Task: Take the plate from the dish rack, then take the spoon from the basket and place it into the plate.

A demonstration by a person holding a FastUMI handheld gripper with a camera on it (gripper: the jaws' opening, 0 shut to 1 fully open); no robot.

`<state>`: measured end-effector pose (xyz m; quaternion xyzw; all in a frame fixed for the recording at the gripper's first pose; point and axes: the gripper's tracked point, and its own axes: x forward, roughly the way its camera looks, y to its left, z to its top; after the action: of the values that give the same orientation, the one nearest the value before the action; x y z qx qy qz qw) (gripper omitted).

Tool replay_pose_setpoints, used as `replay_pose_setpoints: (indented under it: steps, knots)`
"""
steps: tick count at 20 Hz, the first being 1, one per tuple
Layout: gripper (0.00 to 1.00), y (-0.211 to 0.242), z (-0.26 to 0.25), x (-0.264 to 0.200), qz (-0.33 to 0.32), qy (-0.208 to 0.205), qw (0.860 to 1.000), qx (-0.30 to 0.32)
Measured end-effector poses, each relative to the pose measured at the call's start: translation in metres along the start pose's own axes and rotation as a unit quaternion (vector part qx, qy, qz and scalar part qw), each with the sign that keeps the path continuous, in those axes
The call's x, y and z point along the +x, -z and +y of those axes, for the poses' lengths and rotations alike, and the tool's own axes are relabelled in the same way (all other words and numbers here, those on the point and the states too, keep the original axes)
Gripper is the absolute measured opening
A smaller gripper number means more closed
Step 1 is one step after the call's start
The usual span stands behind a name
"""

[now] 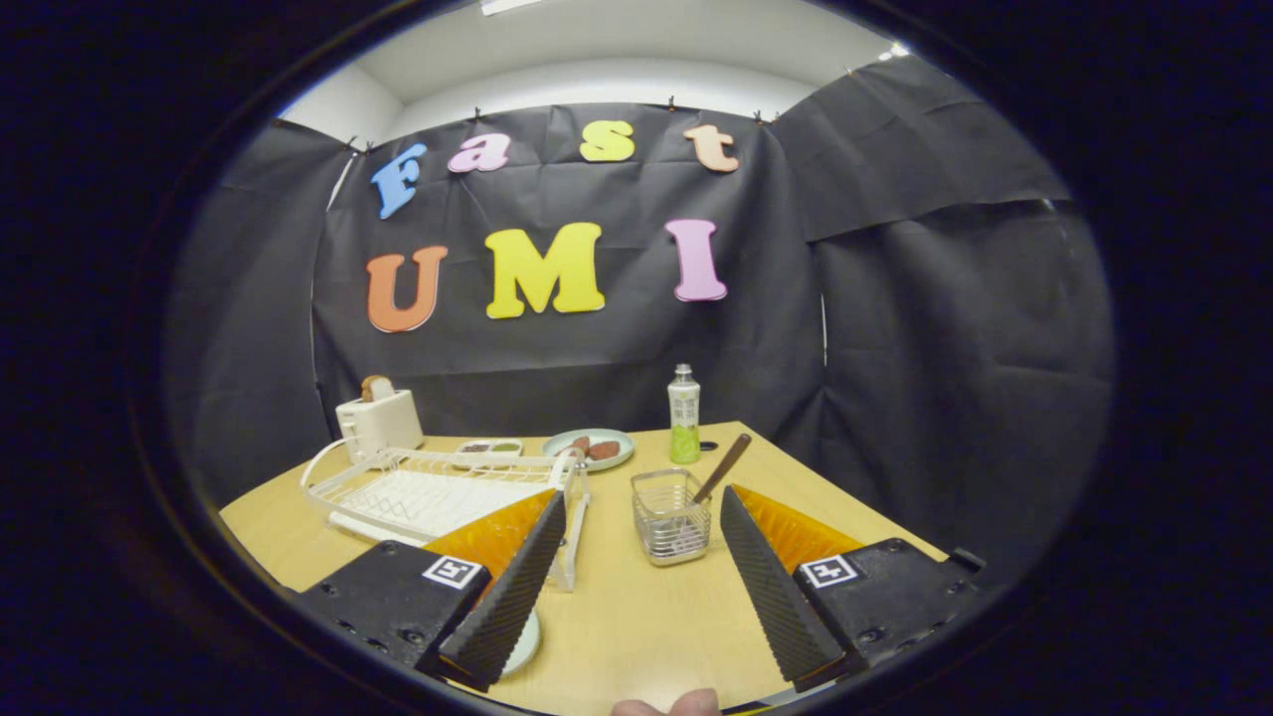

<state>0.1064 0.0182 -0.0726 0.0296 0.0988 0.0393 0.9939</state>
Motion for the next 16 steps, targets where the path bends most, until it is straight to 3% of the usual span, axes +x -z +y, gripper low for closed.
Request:
replay_pose_setpoints:
  steps: [11,16]
  knots:
    - [1.0,0.01,-0.062,0.115,0.054,-0.02,0.998,0.006]
    - [1.0,0.012,-0.061,0.157,0.06,-0.029,0.998,0.018]
